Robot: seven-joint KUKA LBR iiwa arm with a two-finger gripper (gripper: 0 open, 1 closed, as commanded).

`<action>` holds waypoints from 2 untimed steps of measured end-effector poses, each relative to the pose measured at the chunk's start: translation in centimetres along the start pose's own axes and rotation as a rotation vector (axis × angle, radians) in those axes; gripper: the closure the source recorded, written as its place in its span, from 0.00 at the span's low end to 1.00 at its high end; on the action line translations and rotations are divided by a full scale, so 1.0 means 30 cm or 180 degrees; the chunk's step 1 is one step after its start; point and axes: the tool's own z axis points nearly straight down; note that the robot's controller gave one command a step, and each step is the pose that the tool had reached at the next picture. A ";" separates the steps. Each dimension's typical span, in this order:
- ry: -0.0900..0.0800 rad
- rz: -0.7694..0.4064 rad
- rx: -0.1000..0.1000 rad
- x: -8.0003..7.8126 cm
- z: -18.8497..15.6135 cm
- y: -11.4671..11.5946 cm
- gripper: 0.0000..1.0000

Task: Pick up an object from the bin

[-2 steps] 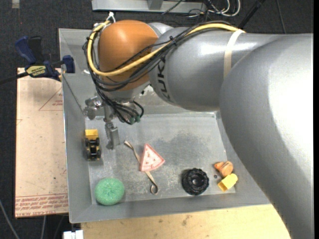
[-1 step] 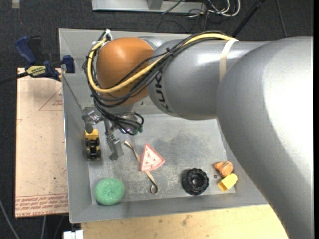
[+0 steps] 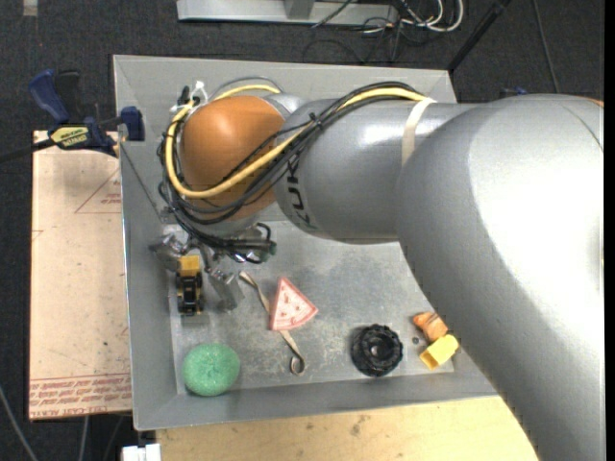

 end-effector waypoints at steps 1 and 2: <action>0.0001 0.0125 -0.0023 0.004 0.031 0.016 1.00; 0.0003 0.0150 -0.0024 0.005 0.028 0.017 1.00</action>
Offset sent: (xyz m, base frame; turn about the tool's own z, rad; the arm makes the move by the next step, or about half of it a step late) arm 0.0000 0.0000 0.0000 0.0000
